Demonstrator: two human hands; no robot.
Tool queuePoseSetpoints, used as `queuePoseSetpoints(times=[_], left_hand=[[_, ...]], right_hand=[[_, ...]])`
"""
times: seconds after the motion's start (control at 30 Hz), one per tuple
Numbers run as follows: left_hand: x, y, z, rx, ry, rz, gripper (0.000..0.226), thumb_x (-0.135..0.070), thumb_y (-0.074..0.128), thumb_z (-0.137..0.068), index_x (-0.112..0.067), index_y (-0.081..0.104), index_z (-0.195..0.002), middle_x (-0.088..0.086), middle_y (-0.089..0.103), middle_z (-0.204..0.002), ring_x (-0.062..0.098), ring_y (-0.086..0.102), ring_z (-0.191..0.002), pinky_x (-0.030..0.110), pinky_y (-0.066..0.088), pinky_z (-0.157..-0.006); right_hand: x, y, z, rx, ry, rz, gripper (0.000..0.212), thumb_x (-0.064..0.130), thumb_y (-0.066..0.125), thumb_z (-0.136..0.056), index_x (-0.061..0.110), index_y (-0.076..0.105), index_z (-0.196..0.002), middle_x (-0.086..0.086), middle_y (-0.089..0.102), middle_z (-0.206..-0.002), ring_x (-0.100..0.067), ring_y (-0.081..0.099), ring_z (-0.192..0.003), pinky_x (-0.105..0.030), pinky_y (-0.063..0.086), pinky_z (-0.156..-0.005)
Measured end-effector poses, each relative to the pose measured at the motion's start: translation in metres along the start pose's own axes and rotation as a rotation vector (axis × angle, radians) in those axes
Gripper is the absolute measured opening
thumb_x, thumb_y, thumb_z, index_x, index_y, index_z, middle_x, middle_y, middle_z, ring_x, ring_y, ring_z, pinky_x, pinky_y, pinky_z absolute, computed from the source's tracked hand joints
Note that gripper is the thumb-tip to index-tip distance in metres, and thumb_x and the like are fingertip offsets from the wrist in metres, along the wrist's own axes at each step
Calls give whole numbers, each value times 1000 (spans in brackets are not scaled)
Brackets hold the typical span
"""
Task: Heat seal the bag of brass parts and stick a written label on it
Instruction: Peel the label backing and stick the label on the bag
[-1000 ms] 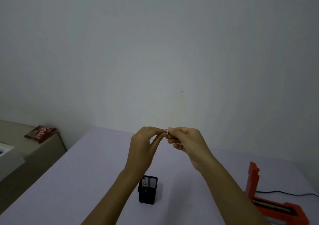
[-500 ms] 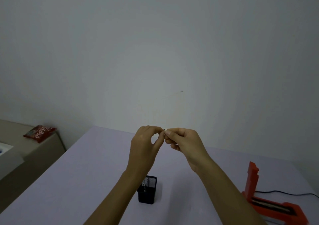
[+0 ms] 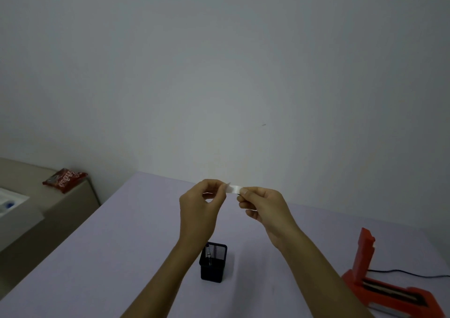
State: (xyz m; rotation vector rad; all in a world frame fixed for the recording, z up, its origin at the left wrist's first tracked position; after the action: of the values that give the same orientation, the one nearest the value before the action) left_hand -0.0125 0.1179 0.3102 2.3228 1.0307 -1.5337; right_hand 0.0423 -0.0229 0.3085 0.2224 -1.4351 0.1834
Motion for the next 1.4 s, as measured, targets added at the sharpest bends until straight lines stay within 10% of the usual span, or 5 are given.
queuePoseSetpoints(times=[0.43,0.93,1.13,1.33,1.4], left_hand=[[29,-32,-2,-68,-114,-1,5,-27,69,-86,-22,69,-84,-14,68,-76,-5,63,-76,3,46,-66],[112,-61,27,-28,-325,-57,17,-31,70,-85,-14,72,-86,-10,71,-79,-2,64,-75,4,46,-64],[128,-63,33,14,-359,-109,18,-33,69,-86,-15,72,-85,-12,70,-78,-3,63,-76,4,46,-65],[133,-57,37,56,-372,-111,17,-34,69,-85,-16,72,-85,-12,70,-77,-2,64,-75,6,48,-66],[132,-56,37,65,-362,-107,18,-33,69,-85,-16,72,-85,-12,70,-77,-1,64,-75,7,48,-67]], right_hand=[[-52,12,-9,3,148,15,11,12,64,-89,7,74,-91,-7,75,-80,-13,66,-71,-24,53,-66],[-271,34,18,132,611,495,5,7,70,-77,8,75,-74,-7,68,-65,-13,59,-56,-23,47,-55],[-306,40,23,92,626,704,31,6,71,-70,13,58,-44,1,54,-45,-4,44,-33,-14,33,-37],[-301,45,24,118,593,792,34,15,82,-72,10,54,-54,-2,53,-57,-14,51,-52,-22,37,-48],[-287,46,22,160,553,793,24,19,78,-78,2,69,-92,-12,66,-90,-26,64,-85,-31,48,-70]])
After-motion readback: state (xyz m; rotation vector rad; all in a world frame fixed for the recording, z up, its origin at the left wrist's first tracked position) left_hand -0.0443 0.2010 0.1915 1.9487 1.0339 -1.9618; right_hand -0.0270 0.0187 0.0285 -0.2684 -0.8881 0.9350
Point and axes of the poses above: each hand's wrist, its own z-axis away from the middle knuckle, its own y-axis out of the palm, x = y × z, the point moved 2 cm from there along -z, towards the middle knuckle
